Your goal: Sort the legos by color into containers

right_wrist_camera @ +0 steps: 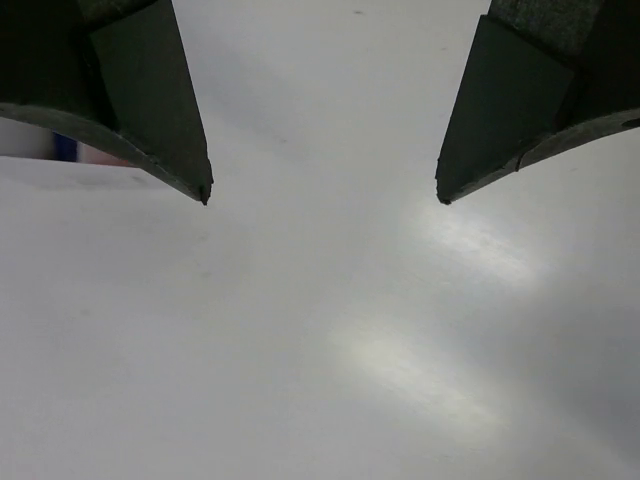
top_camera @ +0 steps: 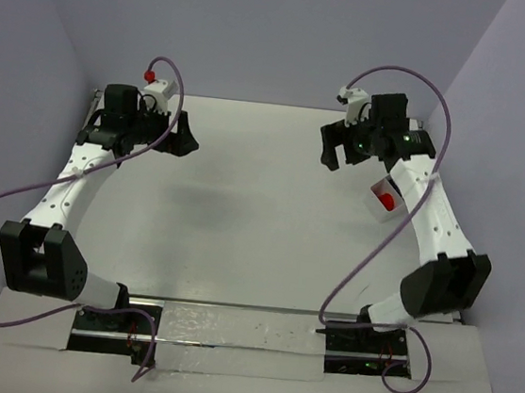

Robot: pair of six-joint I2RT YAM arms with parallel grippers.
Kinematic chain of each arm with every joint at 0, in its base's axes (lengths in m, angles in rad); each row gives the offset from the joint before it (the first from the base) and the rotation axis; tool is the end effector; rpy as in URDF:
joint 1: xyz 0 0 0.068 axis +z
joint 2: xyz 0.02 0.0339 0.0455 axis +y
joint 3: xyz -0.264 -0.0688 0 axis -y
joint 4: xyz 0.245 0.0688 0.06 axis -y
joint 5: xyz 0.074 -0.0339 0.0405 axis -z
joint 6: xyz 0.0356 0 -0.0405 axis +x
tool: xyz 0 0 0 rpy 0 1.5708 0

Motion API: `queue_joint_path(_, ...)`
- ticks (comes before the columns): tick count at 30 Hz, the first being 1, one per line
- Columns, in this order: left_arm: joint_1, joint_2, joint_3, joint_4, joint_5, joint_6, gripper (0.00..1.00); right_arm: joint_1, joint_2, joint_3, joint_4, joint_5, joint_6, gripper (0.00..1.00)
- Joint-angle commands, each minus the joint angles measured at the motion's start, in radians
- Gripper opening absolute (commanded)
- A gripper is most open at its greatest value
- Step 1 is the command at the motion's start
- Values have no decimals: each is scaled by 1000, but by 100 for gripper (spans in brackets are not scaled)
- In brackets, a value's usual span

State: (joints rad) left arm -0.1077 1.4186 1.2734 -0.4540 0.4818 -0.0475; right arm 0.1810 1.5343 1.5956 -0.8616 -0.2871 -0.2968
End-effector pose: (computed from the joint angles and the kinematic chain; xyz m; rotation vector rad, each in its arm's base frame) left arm 0.3146 -0.0506 0.3388 0.3414 2.1278 -0.6109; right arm 0.3194 0.0687 0.3746 -0.6879 2.2441 0.2831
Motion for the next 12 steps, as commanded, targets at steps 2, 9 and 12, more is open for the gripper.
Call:
queue_joint_path(2,34,-79,-96,-13,-83,37,99,122,-213,-316,343,-71,291,100)
queue_joint_path(9,43,-190,-207,-11,-169,109,99,186,-314,-429,398,40,273,100)
queue_joint_path(12,43,-225,-229,0,-191,103,99,186,-342,-443,411,47,278,100)
